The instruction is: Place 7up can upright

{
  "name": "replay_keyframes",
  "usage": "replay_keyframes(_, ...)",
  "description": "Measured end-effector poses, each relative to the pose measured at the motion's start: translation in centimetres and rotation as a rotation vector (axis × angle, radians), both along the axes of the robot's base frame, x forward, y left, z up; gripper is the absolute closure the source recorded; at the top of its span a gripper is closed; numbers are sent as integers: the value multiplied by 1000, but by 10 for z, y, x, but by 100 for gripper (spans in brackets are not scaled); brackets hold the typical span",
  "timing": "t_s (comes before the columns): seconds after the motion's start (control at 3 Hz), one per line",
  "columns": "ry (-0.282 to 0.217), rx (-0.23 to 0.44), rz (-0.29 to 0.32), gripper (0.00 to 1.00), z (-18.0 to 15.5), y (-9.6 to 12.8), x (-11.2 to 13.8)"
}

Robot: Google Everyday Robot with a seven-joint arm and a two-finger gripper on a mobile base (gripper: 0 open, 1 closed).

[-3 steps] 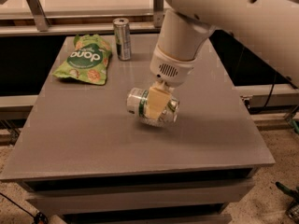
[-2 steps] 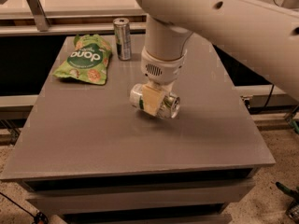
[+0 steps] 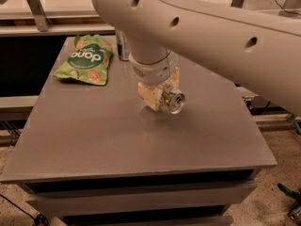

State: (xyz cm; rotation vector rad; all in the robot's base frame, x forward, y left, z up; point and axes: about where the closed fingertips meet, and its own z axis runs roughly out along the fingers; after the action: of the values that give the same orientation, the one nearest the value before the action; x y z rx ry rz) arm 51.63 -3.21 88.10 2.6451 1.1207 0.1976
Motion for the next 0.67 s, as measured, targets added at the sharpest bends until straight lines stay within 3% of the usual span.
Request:
replay_keyframes(0.33,-104,51,-157,100,10,-6,-5)
replay_keyframes(0.67,-120,71,-205,100,12,-5,-4)
